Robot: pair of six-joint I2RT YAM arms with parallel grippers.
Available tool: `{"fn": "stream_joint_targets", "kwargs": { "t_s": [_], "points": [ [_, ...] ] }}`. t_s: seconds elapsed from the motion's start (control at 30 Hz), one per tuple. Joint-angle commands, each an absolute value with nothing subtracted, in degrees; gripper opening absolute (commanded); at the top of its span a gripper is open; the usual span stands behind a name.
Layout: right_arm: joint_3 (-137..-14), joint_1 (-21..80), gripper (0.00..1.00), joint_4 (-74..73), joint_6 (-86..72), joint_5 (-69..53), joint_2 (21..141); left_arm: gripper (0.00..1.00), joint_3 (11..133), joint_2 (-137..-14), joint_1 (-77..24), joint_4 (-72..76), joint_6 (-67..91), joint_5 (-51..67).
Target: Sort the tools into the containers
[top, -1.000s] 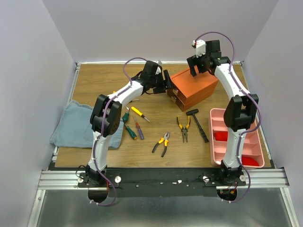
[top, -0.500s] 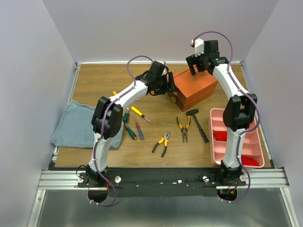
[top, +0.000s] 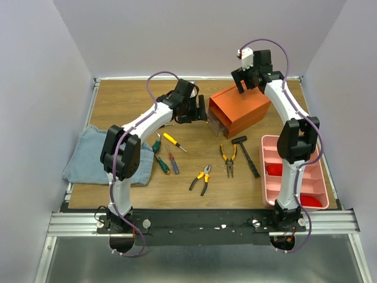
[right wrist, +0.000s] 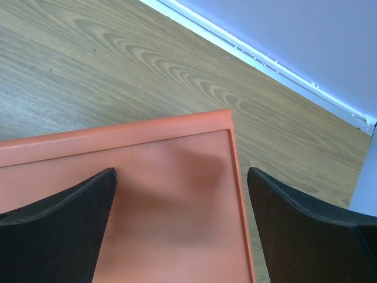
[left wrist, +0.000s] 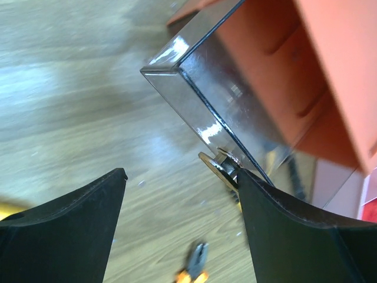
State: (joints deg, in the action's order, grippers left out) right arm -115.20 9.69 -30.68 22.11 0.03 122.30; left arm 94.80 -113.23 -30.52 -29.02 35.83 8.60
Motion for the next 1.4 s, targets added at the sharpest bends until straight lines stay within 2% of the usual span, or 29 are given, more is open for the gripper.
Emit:
{"fn": "stream_joint_targets", "kwargs": {
  "t_s": [0.0, 0.23, 0.33, 0.57, 0.7, 0.77, 0.87, 0.93, 1.0, 1.1, 1.2, 1.37],
  "points": [
    [-111.45, 9.67, 1.0, -38.76, 25.05, 4.74, 126.56, 0.87, 90.97, -108.2, -29.18, -37.09, 27.17, 6.86],
    [-110.13, 10.19, 1.0, -38.23, 26.19, 6.06, 126.04, 0.89, 89.03, -104.41, -28.74, -38.4, 22.95, 6.33],
    [-109.16, 10.63, 1.0, -37.88, 26.89, 6.77, 125.6, 0.9, 89.3, -102.93, -27.69, -41.04, 21.71, 8.34],
    [-107.93, 10.64, 1.0, -36.74, 27.25, 7.21, 122.44, 0.98, 91.23, -94.67, -23.56, -41.31, 7.49, 17.05],
    [-105.92, 10.72, 1.0, -36.47, 28.38, 5.63, 118.83, 0.99, 91.41, -93.87, -16.89, -41.75, -6.38, 21.79],
    [-105.82, 10.72, 1.0, -37.17, 28.56, 4.66, 117.95, 0.99, 90.09, -93.87, -14.08, -41.92, -19.28, 26.08],
    [-106.26, 10.72, 1.0, -38.05, 28.65, 2.82, 116.46, 0.98, 87.98, -96.22, -13.54, -43.06, -37.83, 25.05],
    [-107.13, 10.72, 1.0, -38.67, 28.74, 1.94, 115.75, 0.85, 88.67, -98.86, -13.54, -47.79, -47.76, 24.09],
    [-107.75, 10.72, 1.0, -38.93, 29.09, 1.76, 115.4, 0.78, 89.99, -103.35, -12.93, -51.22, -55.7, 22.77],
    [-108.37, 10.72, 1.0, -38.85, 29.35, 1.67, 114.87, 0.7, 92.81, -108.01, -12.48, -51.07, -58.0, 20.92],
    [-108.11, 10.72, 1.0, -38.76, 29.09, 1.58, 114.79, 0.64, 95.53, -111.69, -12.48, -50.36, -58.45, 18.73],
    [-107.23, 10.72, 1.0, -39.11, 29.09, 0.97, 114.09, 0.62, 100.98, -118.72, -12.48, -49.92, -57.57, 14.68]
  ]
}}
